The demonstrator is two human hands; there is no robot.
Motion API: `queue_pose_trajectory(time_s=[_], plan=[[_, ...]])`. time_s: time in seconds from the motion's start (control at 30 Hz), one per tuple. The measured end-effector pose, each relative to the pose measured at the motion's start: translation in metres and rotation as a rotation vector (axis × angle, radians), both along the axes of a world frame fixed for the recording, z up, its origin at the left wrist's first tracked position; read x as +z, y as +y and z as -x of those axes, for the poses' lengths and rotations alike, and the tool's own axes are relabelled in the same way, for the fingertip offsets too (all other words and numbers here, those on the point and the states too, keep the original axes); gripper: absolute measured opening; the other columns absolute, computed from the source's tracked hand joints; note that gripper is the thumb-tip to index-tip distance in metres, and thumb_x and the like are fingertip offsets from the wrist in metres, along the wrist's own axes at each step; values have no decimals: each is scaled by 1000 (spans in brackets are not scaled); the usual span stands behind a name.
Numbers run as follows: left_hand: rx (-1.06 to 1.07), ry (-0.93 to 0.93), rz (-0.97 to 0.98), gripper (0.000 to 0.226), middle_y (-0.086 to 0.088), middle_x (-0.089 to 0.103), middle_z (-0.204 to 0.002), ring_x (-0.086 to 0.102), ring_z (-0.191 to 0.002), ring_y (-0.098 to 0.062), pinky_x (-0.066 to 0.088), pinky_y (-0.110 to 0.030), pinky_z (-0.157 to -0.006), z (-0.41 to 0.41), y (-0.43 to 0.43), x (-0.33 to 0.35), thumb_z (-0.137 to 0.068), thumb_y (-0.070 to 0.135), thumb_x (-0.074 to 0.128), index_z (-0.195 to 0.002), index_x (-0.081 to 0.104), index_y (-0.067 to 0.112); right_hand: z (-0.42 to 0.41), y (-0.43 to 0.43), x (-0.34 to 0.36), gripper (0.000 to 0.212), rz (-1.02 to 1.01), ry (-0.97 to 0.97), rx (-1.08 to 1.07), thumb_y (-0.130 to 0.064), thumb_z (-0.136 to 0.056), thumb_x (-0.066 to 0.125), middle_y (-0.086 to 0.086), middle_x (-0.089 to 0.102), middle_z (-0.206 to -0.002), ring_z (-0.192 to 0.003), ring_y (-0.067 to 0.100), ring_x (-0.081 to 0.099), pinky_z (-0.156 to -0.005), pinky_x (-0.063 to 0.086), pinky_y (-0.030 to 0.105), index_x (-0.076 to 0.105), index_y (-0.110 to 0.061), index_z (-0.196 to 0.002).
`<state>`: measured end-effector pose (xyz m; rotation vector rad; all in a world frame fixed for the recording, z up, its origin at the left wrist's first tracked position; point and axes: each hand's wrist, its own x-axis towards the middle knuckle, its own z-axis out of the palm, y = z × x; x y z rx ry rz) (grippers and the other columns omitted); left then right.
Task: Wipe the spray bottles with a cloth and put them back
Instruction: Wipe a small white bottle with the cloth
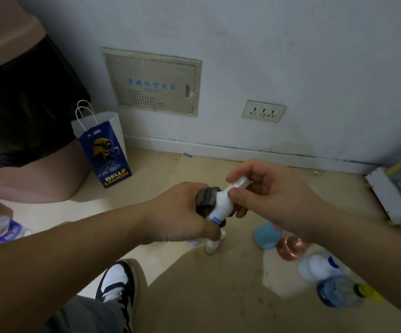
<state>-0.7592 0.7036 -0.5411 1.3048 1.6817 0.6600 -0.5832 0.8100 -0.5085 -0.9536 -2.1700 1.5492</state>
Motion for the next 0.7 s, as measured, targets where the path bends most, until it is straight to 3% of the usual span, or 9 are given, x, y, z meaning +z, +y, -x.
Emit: queue_pose_trajectory(time_s=[0.07, 0.13, 0.2, 0.27, 0.37, 0.47, 0.6, 0.7], plan=[[26, 186, -72, 32, -2, 68, -88, 67, -77, -25, 59, -49, -70, -2, 1, -2, -73, 28, 82, -98, 63, 22, 2, 2, 0, 31, 46, -78, -94, -33, -92, 72, 16, 72, -82, -58, 23, 69, -47, 51, 21, 65, -5, -101], [13, 467, -155, 30, 5, 62, -83, 62, -73, -19, 56, -45, -66, -4, -1, -3, -76, 37, 76, -97, 56, 29, 2, 6, -2, 63, 38, -237, -121, -63, -90, 61, 14, 67, -68, -51, 28, 64, -46, 51, 30, 64, -1, -86], [-5, 671, -243, 30, 8, 58, -86, 60, -75, -19, 55, -40, -67, -5, -2, -5, -78, 41, 70, -100, 51, 32, 1, 8, -3, 78, 42, -372, -85, -76, -89, 49, 12, 62, -57, -44, 26, 55, -42, 44, 28, 64, -2, -72], [-6, 746, -309, 32, 8, 57, -91, 60, -78, -19, 54, -39, -68, -7, -3, -6, -79, 40, 66, -105, 50, 32, 1, 7, -4, 74, 75, -417, -54, -75, -92, 46, 10, 56, -50, -38, 21, 48, -39, 39, 24, 61, -7, -65], [12, 717, -327, 36, 9, 57, -95, 60, -81, -17, 53, -38, -69, -6, -1, -6, -83, 43, 69, -112, 51, 32, 2, 6, -8, 62, 139, -336, -119, -60, -100, 45, 5, 49, -51, -38, 17, 41, -39, 32, 22, 59, -10, -66], [25, 511, -253, 50, 12, 58, -102, 59, -87, -11, 54, -38, -75, -6, 3, -6, -79, 49, 80, -117, 52, 35, 4, 7, -12, 57, 122, -281, -138, -52, -102, 47, 3, 50, -55, -44, 15, 41, -42, 34, 23, 63, -5, -75], [23, 386, -292, 61, 16, 55, -113, 57, -98, -6, 53, -30, -84, -21, 4, -5, -76, 47, 84, -126, 50, 38, 8, 1, -16, 59, -81, -266, -23, -50, -104, 45, 7, 51, -57, -46, 15, 46, -46, 41, 26, 55, 3, -79], [2, 341, -301, 61, 16, 58, -111, 59, -97, -6, 53, -29, -83, -14, 9, -4, -74, 42, 87, -125, 53, 35, 6, 4, -14, 56, -234, -264, 18, -49, -103, 45, 11, 50, -61, -52, 15, 47, -52, 43, 38, 55, 2, -84]])
